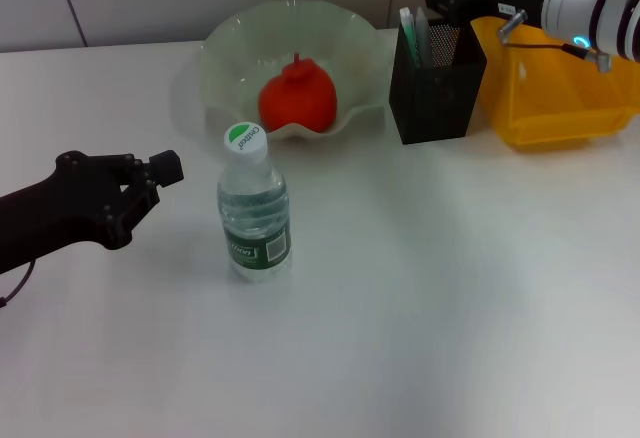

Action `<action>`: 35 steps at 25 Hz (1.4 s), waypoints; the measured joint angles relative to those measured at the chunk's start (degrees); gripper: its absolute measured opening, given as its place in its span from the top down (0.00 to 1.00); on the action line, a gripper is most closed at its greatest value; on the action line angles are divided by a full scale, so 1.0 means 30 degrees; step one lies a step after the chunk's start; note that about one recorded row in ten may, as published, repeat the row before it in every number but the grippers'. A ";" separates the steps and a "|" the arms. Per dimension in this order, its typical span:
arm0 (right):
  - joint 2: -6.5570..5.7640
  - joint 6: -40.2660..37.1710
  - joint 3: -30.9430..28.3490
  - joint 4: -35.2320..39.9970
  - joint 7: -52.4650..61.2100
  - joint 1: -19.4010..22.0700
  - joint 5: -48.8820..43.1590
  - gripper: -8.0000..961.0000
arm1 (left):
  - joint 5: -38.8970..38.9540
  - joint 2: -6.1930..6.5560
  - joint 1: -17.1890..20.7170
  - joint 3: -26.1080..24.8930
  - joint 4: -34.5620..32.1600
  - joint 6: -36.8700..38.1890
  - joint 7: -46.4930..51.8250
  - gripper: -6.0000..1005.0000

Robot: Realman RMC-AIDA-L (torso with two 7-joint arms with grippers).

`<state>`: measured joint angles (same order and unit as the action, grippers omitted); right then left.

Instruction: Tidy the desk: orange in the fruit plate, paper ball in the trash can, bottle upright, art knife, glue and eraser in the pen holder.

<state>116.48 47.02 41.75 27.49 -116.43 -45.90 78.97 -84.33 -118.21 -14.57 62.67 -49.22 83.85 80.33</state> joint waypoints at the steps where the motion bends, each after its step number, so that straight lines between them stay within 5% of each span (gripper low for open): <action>1: 0.0033 0.0000 0.0000 0.0072 0.0017 0.0005 -0.0003 0.65 | -0.0001 0.0001 0.0000 -0.0001 0.0000 0.0000 0.0000 0.90; 21: 0.0851 0.0327 0.2236 0.4474 0.3437 0.2048 -0.0016 0.65 | -0.0025 0.0030 -0.0184 -0.0031 -0.0030 -0.0010 -0.0192 0.90; 35: 0.1011 0.4900 0.4788 1.0374 0.8280 0.5050 0.0135 0.66 | -0.0075 0.0030 -0.0156 -0.0223 -0.0706 0.0064 -0.0265 0.90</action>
<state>119.51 61.72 56.12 58.61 -91.59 -30.75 79.37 -84.55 -118.12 -15.03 62.00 -51.34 84.04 79.54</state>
